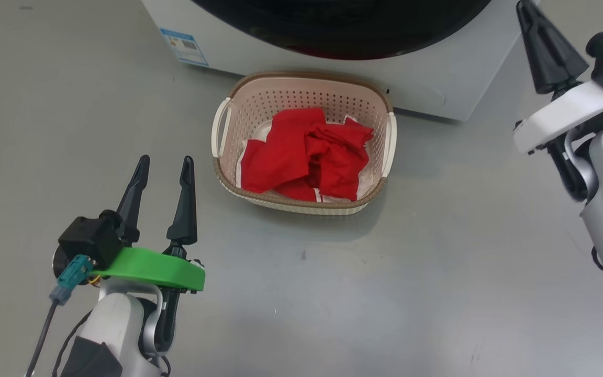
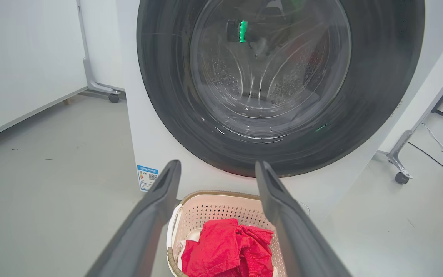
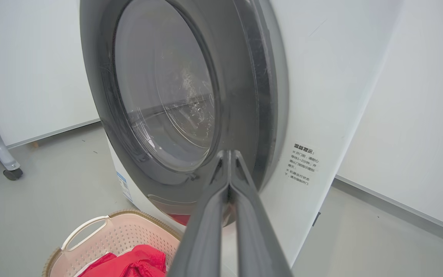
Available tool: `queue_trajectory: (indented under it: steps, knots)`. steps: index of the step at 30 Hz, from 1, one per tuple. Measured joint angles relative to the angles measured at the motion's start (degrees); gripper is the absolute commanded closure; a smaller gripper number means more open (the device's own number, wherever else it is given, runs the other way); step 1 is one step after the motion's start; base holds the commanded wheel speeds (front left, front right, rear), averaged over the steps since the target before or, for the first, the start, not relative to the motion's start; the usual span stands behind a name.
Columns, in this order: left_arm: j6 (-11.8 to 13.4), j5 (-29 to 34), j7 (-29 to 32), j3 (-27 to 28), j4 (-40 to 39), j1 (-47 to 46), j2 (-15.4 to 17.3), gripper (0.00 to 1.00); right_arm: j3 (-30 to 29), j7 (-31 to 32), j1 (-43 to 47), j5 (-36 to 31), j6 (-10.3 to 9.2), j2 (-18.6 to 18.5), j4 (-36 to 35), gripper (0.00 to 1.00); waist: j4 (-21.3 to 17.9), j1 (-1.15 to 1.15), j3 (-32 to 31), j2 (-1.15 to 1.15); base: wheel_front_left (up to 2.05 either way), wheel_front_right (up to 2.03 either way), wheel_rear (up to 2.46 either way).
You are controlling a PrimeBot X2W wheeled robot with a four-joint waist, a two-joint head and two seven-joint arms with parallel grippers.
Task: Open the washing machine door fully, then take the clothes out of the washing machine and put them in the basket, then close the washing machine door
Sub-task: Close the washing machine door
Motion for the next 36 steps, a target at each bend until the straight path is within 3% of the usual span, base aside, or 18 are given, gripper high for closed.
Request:
queue_trajectory:
  steps: [17, 23, 30, 36]
  knots:
    - [-0.5, 1.5, 0.0, 5.5, 0.0, 4.6, 0.8, 0.0, -6.0, 0.0, 15.5, 1.6, -3.1, 3.7, -7.7, 1.0, -9.1, 0.0, -9.8, 0.0, 0.0, 0.0, 0.0]
    - [-0.6, 2.5, 0.0, 6.2, 0.0, 6.2, 0.8, 0.0, -9.0, 0.0, 20.6, 1.6, -5.56, 5.1, -11.0, 1.0, -11.9, 0.0, -12.0, 0.0, 0.0, 0.0, 0.0]
    - [-1.0, 3.2, 0.0, 6.6, 0.1, 8.2, 0.8, 0.0, -11.3, 0.0, 26.3, 1.6, -7.47, 7.2, -14.4, 1.0, -14.2, 0.0, -13.5, 0.0, 0.0, 0.0, 0.0]
    - [-1.0, 4.1, 0.0, 6.8, 0.4, 9.1, 0.8, 0.0, -12.5, 0.0, 30.1, 0.8, -7.98, 8.1, -16.6, 1.0, -15.3, 0.0, -14.4, 0.0, 0.0, 0.0, 0.0]
